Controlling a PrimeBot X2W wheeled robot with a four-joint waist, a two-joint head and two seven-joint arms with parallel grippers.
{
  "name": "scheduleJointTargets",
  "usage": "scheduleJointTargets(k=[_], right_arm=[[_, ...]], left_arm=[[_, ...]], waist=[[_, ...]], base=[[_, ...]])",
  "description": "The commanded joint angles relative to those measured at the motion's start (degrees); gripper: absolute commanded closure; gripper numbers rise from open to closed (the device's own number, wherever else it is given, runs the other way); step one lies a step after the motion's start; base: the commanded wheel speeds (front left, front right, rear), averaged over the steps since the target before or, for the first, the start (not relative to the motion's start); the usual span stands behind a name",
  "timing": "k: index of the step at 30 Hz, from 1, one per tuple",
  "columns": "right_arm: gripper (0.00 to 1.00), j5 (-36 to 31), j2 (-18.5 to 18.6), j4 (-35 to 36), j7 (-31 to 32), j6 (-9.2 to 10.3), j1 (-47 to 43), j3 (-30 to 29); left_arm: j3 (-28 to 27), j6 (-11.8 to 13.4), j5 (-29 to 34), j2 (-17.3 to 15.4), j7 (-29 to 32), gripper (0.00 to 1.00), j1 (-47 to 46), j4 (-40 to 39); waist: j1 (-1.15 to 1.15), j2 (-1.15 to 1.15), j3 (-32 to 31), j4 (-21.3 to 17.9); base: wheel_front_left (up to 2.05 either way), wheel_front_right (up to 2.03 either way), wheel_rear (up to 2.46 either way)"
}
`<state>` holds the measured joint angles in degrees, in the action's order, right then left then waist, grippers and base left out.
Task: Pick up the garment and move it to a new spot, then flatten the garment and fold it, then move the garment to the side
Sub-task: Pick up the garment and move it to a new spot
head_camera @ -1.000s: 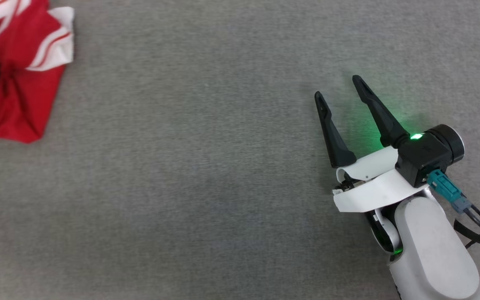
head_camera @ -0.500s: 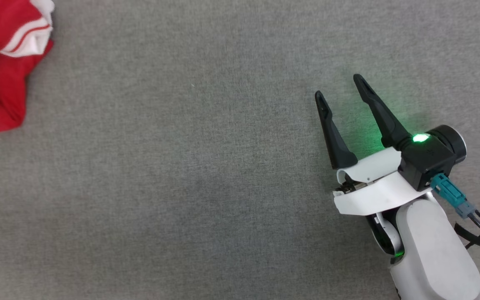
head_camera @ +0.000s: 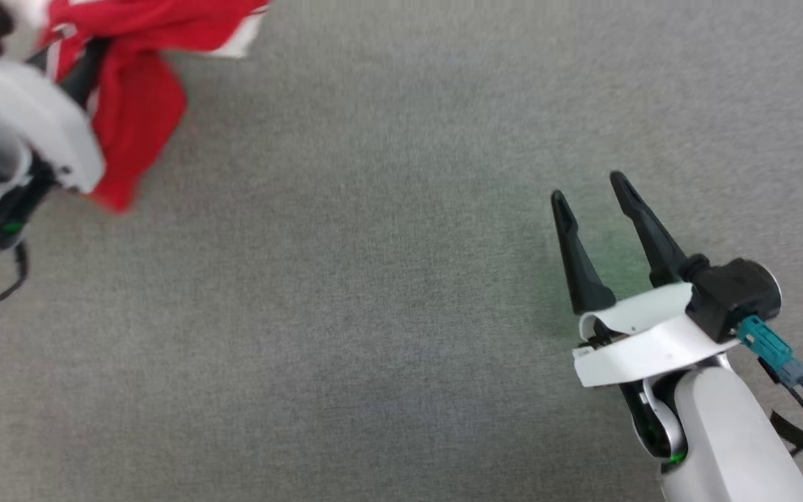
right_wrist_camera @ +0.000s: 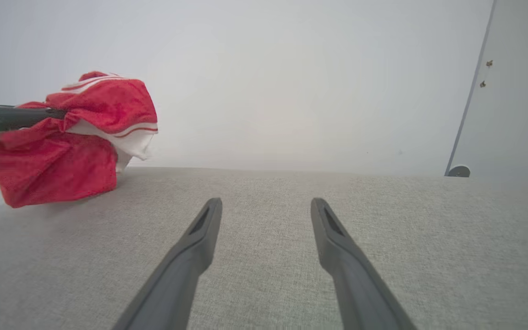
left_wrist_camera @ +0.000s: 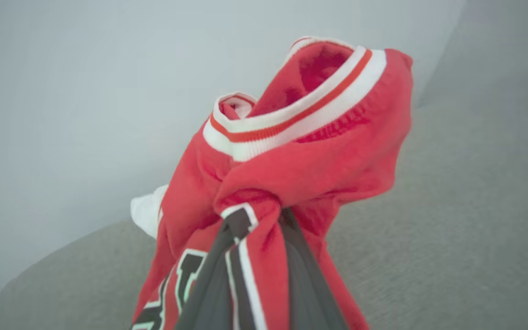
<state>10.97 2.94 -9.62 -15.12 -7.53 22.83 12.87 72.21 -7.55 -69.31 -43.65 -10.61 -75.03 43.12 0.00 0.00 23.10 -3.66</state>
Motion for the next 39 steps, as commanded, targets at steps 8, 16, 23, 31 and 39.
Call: scheduleJointTargets(k=[8,16,23,31,39], right_arm=[[0.00,3.1,-0.1,1.6,0.0,0.08,-3.5,-2.9],[0.00,6.4,-0.1,3.1,0.0,0.08,-4.8,-4.4],[0.00,9.4,-0.1,4.4,0.0,0.08,-5.2,-4.5],[0.00,11.7,-0.1,5.4,0.0,0.08,-5.0,-4.1],[0.00,11.9,-0.1,6.2,0.0,0.08,-5.8,-5.3]], left_arm=[[0.8,0.1,-1.9,3.3,1.5,1.00,-5.4,-10.5],[0.9,0.1,-9.1,11.2,4.9,1.00,-7.5,-17.6],[1.0,0.1,-12.4,19.3,7.0,1.00,-7.7,-20.3],[0.3,0.1,-16.9,20.9,5.9,1.00,-4.4,-17.2],[1.1,0.1,-11.1,15.2,11.6,1.00,1.6,-7.6]], waist=[[0.00,0.00,-3.7,-4.7],[0.00,0.00,-3.3,-9.2],[0.00,0.00,-1.6,-13.3],[0.00,0.00,0.0,-17.8],[0.00,0.00,0.5,-19.9]], base=[[0.00,0.00,0.00],[0.00,0.00,0.00],[0.00,0.00,0.00],[0.00,0.00,0.00],[0.00,0.00,0.00]])
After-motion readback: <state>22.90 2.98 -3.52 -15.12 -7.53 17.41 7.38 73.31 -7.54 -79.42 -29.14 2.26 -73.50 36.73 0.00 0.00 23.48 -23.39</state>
